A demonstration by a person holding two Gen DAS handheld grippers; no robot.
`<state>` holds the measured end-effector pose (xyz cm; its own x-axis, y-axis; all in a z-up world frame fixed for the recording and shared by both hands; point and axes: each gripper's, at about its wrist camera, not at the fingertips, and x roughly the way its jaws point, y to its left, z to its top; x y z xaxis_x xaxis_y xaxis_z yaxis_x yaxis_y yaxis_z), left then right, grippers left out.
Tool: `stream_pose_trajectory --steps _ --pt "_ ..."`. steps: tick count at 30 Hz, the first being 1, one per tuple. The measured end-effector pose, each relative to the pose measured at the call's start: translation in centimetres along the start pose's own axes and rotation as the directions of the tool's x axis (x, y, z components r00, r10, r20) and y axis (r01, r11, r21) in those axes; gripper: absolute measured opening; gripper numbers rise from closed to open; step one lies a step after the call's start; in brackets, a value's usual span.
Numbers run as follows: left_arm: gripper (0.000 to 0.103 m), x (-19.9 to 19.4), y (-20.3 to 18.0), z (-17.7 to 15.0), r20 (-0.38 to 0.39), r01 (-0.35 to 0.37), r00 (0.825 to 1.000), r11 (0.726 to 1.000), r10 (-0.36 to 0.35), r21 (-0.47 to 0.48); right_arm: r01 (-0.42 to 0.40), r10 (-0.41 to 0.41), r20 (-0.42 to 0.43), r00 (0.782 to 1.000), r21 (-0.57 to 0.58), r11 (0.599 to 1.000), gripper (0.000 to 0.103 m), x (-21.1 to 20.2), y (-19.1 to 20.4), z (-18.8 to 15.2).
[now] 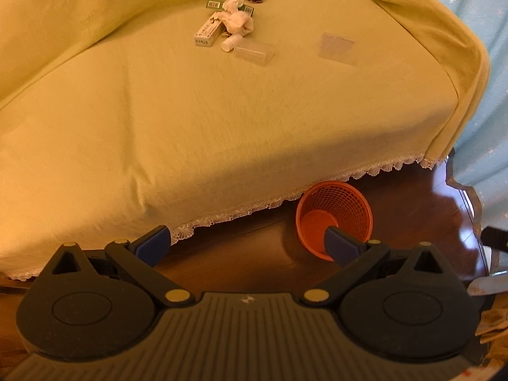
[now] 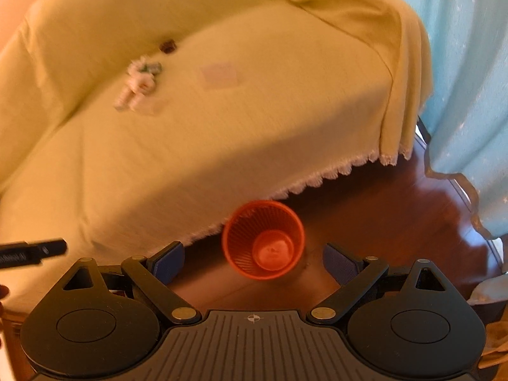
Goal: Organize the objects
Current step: 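Lower the right gripper to the orange wastebasket rim and close on it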
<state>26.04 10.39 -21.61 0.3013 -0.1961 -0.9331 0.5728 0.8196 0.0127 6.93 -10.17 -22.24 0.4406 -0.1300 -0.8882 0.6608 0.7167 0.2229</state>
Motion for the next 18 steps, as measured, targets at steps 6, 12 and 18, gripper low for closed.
stream_pose_trajectory --steps 6,12,18 --pt "0.102 7.4 0.3 -1.8 0.011 -0.01 1.0 1.0 0.011 -0.028 0.02 -0.016 -0.066 0.998 0.053 0.998 0.055 9.0 -2.6 -3.8" --pt "0.102 14.9 1.3 -4.9 0.005 -0.037 0.999 0.999 0.037 -0.032 0.01 0.0 -0.093 0.996 0.11 0.994 0.046 17.8 -5.2 -8.5" --pt "0.101 21.7 2.0 -7.6 0.011 -0.06 0.998 0.998 0.06 -0.021 0.023 -0.01 -0.088 0.996 0.149 0.989 0.044 25.5 -7.6 -11.1"
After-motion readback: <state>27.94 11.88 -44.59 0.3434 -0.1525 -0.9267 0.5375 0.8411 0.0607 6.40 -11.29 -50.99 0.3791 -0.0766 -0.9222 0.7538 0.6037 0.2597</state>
